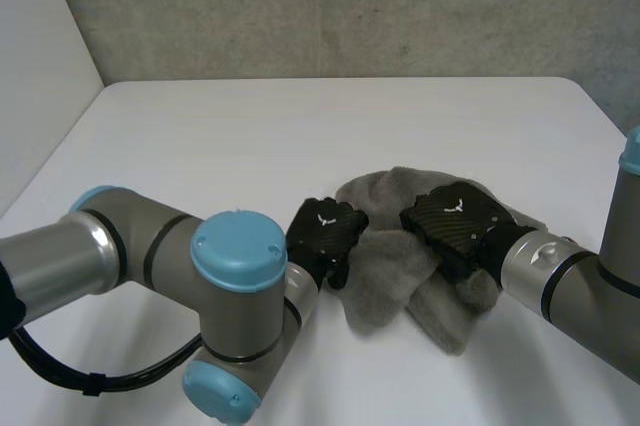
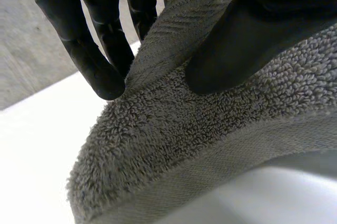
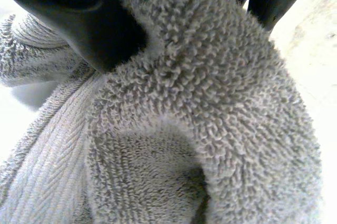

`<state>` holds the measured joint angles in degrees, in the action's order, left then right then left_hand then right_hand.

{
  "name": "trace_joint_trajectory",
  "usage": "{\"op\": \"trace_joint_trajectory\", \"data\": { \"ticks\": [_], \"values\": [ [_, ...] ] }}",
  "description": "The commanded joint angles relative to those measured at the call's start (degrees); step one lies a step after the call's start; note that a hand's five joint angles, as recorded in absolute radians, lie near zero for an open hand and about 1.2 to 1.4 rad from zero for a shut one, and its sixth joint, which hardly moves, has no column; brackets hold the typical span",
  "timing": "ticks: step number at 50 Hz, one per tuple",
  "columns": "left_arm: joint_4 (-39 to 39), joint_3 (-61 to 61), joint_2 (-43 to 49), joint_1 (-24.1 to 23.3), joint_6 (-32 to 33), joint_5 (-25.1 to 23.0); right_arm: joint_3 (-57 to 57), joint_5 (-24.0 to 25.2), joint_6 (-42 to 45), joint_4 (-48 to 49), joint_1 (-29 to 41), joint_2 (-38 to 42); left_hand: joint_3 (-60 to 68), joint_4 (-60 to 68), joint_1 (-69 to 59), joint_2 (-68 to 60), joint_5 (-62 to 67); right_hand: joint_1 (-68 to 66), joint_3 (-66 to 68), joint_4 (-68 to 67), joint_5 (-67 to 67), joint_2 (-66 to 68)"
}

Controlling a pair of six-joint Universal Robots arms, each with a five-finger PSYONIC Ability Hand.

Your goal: Fold the towel.

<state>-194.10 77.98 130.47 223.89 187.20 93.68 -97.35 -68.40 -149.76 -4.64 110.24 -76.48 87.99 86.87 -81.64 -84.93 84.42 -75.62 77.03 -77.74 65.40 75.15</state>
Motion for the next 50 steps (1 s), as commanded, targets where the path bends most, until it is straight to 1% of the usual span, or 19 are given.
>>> {"op": "trace_joint_trajectory", "data": {
  "ticks": [1, 8, 10, 13, 15, 19, 20, 21, 22, 23, 24, 25, 26, 28, 35, 37, 40, 46, 50],
  "values": [
    [0.12, 1.29, -9.15, 2.51, -0.17, 0.36, -0.83, -0.16, -4.12, 9.19, 3.39, -4.45, -7.99, -6.87, 1.64, 4.93, -14.42, -4.38, 2.97, -2.26, 4.6, 4.85],
    [0.21, 2.61, -16.74, 5.5, 0.09, 0.54, 0.76, -0.86, -11.07, 12.73, 8.23, -6.48, -7.99, -6.87, 1.64, 4.93, -14.42, -4.38, 2.97, -2.26, 4.6, 4.85],
    [0.38, 3.84, -19.36, 9.52, 0.27, 0.54, 2.24, -0.95, -14.49, 12.82, 11.03, -6.31, -7.99, -6.87, 1.64, 4.93, -14.42, -4.38, 2.97, -2.26, 4.6, 4.85],
    [0.56, 4.46, -20.08, 11.57, 0.27, 0.45, 3.39, -1.21, -16.0, 12.82, 13.16, -5.17, -7.99, -6.87, 1.64, 4.93, -14.42, -4.38, 2.97, -2.26, 4.6, 4.85],
    [1.26, 5.16, -19.9, 14.98, 0.53, 0.19, 6.8, -1.65, -18.01, 12.3, 17.79, 0.43, -7.99, -6.87, 1.64, 4.93, -14.42, -4.38, 2.97, -2.26, 4.6, 4.85],
    [1.88, 6.13, -18.93, 17.11, 2.29, -0.08, 11.04, -2.53, -20.39, 11.32, 22.03, 6.26, -7.99, -6.87, 1.64, 4.93, -14.42, -4.38, 2.97, -2.26, 4.6, 4.85],
    [1.88, 6.47, -17.89, 18.32, 3.86, -0.17, 12.95, -2.79, -21.35, 10.45, 23.6, 8.43, -7.99, -6.87, 1.64, 4.93, -14.42, 6.72, -8.13, 8.83, -6.5, -6.25],
    [1.88, 6.48, -17.88, 18.34, 3.87, -0.17, 14.8, -2.97, -21.79, 9.05, 24.66, 10.63, -7.99, -6.87, 1.64, 4.93, -14.42, 26.81, -28.23, 28.93, -26.6, -26.34],
    [1.79, 6.83, -16.49, 19.9, 5.79, -0.17, 14.82, -2.97, -21.8, 9.04, 24.67, 10.65, -7.99, -6.87, 1.64, 4.93, -14.42, 27.01, -28.43, 29.13, -26.8, -26.54],
    [1.7, 6.83, -15.08, 21.48, 7.63, -0.17, 16.21, -3.06, -21.71, 7.3, 24.93, 12.74, -7.99, -6.87, 1.64, 4.93, -14.42, 44.83, -46.25, 46.95, -44.62, -44.36],
    [1.7, 6.83, -15.07, 21.5, 7.65, -0.17, 16.22, -3.06, -21.71, 7.28, 24.93, 12.76, -7.99, -6.87, 1.64, 4.93, -14.42, 45.01, -46.43, 47.13, -44.8, -44.54],
    [1.62, 6.74, -13.76, 22.98, 9.39, -0.17, 17.18, -3.32, -21.54, 5.54, 24.93, 14.5, -7.99, -6.87, 1.64, 4.93, -14.42, 55.34, -56.75, 57.45, -55.12, -54.87],
    [1.53, 6.65, -12.62, 24.13, 10.98, -0.17, 17.8, -4.02, -21.53, 4.13, 24.93, 15.74, -7.99, -6.87, 1.64, 4.93, -14.42, 60.61, -62.02, 62.72, -60.39, -60.13],
    [1.35, 6.39, -11.47, 25.09, 12.47, -0.17, 17.81, -4.72, -21.45, 3.33, 24.85, 16.36, -7.99, -6.87, 1.64, 4.93, -14.42, 65.32, -66.74, 67.44, -65.1, -64.85],
    [0.65, 3.58, -8.12, 28.79, 14.16, -0.17, 15.52, -6.57, -21.27, 2.53, 23.0, 13.29, -7.99, -6.87, 1.64, 4.93, -14.42, 65.62, -67.03, 67.74, -65.4, -65.15],
    [0.56, 1.57, -7.25, 29.15, 14.33, -0.25, 12.72, -5.79, -21.18, 2.71, 18.19, 8.92, -7.99, -6.87, 1.64, 4.93, -14.42, 65.62, -67.03, 67.74, -65.4, -65.15],
    [0.3, -1.15, -6.11, 29.23, 14.51, -0.17, 10.26, -5.52, -21.18, 3.15, 14.32, 5.13, -7.99, -6.87, 1.64, 4.93, -14.42, 65.62, -67.03, 67.74, -65.4, -65.15],
    [-2.08, -5.12, -4.17, 29.23, 14.68, -0.08, 7.44, -3.94, -20.3, 3.15, 10.7, 1.43, -7.99, -6.87, 1.64, 4.93, -14.42, 65.62, -67.03, 67.74, -65.4, -65.15],
    [-5.23, -10.03, -1.1, 29.23, 15.12, 0.54, 4.2, -2.71, -15.93, 2.8, 6.41, -1.2, -7.99, -6.87, 1.64, 4.93, -14.42, 65.62, -67.03, 67.74, -65.4, -65.15]
  ]
}}
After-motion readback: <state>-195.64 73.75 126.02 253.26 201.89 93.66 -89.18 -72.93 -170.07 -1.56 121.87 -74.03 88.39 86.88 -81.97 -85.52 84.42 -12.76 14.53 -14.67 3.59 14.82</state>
